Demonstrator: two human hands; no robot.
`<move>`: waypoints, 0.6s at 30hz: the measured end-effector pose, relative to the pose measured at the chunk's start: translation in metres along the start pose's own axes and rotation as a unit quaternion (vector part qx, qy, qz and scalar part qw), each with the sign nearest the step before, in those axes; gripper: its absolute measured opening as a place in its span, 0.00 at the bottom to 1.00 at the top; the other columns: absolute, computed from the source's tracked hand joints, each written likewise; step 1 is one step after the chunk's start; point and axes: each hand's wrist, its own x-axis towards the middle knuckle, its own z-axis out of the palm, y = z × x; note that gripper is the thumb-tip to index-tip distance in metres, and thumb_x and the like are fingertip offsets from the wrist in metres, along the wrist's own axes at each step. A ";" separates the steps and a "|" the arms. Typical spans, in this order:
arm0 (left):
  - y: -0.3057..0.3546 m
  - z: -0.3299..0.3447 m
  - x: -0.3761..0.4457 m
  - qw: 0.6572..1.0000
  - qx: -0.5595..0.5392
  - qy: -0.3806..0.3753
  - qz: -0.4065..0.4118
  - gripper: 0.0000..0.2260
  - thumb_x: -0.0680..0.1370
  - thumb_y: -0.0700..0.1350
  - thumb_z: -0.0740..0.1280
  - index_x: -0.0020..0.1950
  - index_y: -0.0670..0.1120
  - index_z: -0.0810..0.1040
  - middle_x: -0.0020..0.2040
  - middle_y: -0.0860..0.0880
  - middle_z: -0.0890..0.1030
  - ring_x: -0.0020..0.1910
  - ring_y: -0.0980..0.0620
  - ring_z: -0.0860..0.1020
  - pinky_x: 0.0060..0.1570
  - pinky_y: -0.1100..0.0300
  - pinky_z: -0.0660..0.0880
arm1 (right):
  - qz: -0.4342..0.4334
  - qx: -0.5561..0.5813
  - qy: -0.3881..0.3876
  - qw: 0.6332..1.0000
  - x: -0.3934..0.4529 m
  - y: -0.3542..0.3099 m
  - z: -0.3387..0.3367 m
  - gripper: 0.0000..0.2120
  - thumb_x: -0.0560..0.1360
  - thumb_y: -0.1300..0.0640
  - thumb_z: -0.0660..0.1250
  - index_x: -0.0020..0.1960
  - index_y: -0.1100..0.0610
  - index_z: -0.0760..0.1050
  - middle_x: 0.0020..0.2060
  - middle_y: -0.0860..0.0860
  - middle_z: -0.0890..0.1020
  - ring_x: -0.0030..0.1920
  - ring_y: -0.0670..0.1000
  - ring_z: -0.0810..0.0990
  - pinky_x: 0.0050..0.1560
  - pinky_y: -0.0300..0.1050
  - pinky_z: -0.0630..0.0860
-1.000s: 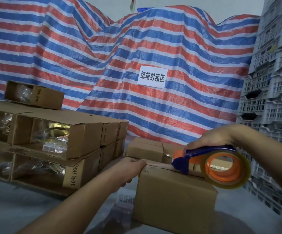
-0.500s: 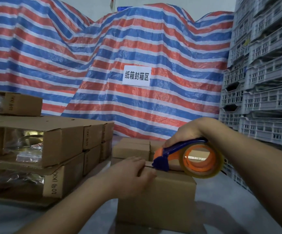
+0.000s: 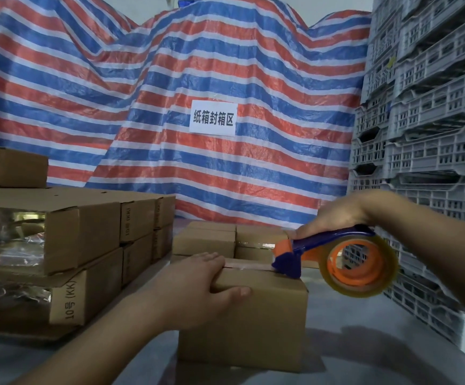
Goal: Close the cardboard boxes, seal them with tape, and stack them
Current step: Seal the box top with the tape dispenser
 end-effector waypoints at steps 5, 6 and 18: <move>0.005 -0.008 0.000 0.999 -0.016 -0.042 -0.018 0.42 0.73 0.75 0.54 0.81 0.56 0.44 0.79 0.56 0.58 0.77 0.56 0.57 0.77 0.52 0.51 | -0.005 0.016 -0.011 1.000 0.001 0.003 0.008 0.26 0.76 0.31 0.62 0.54 0.54 0.77 0.31 0.48 0.84 0.30 0.45 0.82 0.34 0.36 0.78; 0.007 -0.011 0.001 0.998 0.005 -0.053 -0.019 0.42 0.74 0.74 0.54 0.81 0.56 0.43 0.80 0.55 0.56 0.78 0.55 0.55 0.77 0.50 0.47 | -0.011 0.021 -0.017 1.000 0.001 0.004 0.009 0.26 0.77 0.32 0.61 0.57 0.54 0.76 0.31 0.47 0.84 0.30 0.44 0.82 0.34 0.36 0.78; 0.062 0.004 0.017 0.996 0.077 -0.032 0.036 0.37 0.76 0.71 0.55 0.79 0.53 0.57 0.80 0.52 0.58 0.77 0.53 0.59 0.73 0.54 0.57 | -0.013 0.046 -0.022 0.999 0.010 0.014 0.010 0.29 0.74 0.29 0.63 0.53 0.56 0.78 0.30 0.48 0.82 0.27 0.46 0.79 0.36 0.37 0.78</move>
